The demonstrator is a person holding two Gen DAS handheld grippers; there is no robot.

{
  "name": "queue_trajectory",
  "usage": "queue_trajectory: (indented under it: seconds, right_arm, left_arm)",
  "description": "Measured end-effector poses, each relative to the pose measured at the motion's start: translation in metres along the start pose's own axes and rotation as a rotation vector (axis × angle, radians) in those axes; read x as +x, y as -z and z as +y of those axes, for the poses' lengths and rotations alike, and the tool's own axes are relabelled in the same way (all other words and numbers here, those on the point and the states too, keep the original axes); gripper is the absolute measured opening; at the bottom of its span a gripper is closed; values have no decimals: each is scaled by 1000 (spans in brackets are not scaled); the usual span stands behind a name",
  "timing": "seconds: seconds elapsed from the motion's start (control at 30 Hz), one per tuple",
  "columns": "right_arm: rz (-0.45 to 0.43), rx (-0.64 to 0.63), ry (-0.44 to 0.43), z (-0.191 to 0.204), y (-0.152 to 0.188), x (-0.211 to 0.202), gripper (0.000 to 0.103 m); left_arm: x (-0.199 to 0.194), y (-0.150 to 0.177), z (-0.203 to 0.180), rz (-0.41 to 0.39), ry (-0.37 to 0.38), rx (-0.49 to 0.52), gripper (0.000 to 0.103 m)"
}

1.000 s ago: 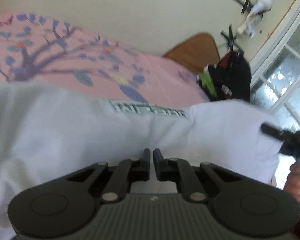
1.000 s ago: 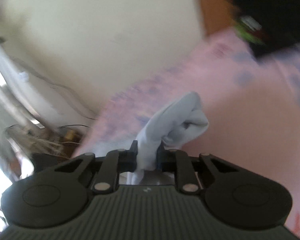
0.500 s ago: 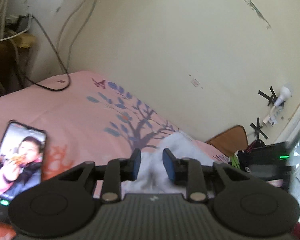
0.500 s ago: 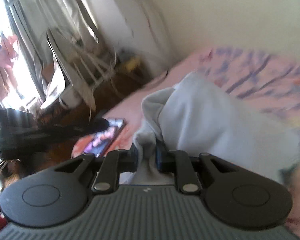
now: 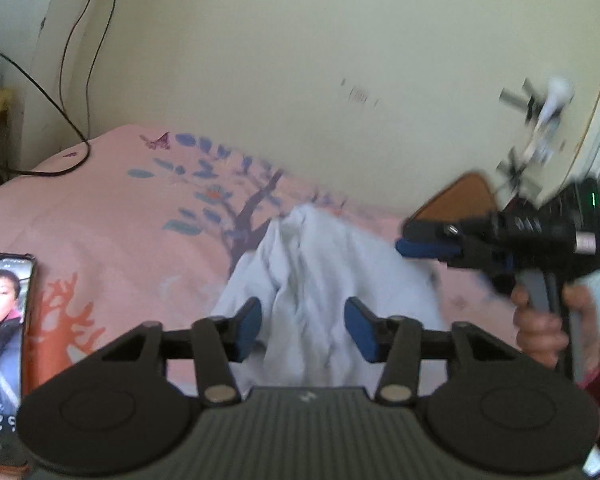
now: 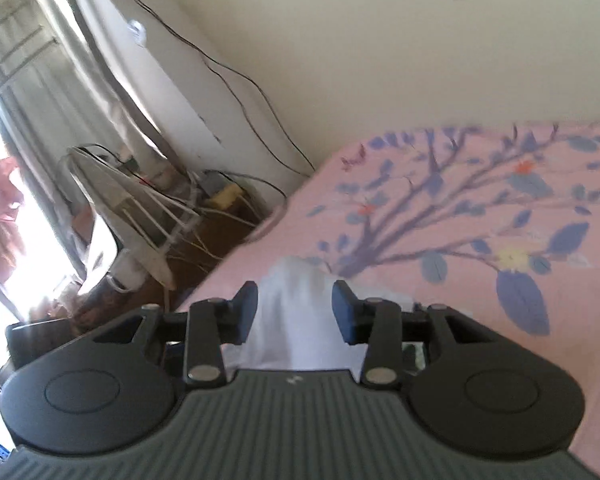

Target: Fold small clothes

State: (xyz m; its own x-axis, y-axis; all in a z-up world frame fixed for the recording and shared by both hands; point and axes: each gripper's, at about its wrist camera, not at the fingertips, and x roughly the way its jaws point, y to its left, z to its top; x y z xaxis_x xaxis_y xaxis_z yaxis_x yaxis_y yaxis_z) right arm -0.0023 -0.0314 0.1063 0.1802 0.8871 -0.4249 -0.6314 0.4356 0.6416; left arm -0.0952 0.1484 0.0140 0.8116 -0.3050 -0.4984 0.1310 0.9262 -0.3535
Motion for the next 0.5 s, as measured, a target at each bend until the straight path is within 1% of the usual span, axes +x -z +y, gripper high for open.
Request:
queue_trajectory:
  seconds: [0.03,0.07,0.13,0.17,0.2,0.23,0.27,0.33,0.37,0.4,0.43,0.47,0.5]
  right_arm:
    - [19,4,7,-4,3,8,45]
    - [41,7,20,-6,6,20,45]
    - [96,-14,95,-12,13,51,43]
    - [106,-43,117,-12,17,61,43]
    - [99,-81,124,-9,18,66,44]
    - [103,-85,126,-7,17,69,44]
    - [111,-68,124,-8,14,67,44]
    - [98,-52,95,-8,9,49,45]
    - [72,-39,79,-14,8,33,55]
    - [28,-20,59,-16,7,12,61]
    - [-19,-8,46,-19,9,-4,74]
    - [-72,0,45,-22,11,-26,80]
    - [-109,7,59,-26,16,-43,82]
  left_arm:
    - [5,5,0,25,-16,1,16]
    - [10,9,3,59,-17,-17,9]
    - [17,17,11,103,-23,-63,9]
    - [18,20,14,105,-29,-74,9]
    - [16,20,13,103,-34,-71,10]
    - [14,18,10,106,-46,-61,11]
    - [11,15,8,105,-60,-47,14]
    - [2,8,4,86,-88,-24,29]
    - [-3,4,3,65,-96,-13,48]
    - [-9,1,4,46,-87,-11,68]
    - [-13,-3,4,28,-88,-14,80]
    - [-15,-6,5,15,-96,-14,99]
    - [-17,-10,6,10,-97,-14,102]
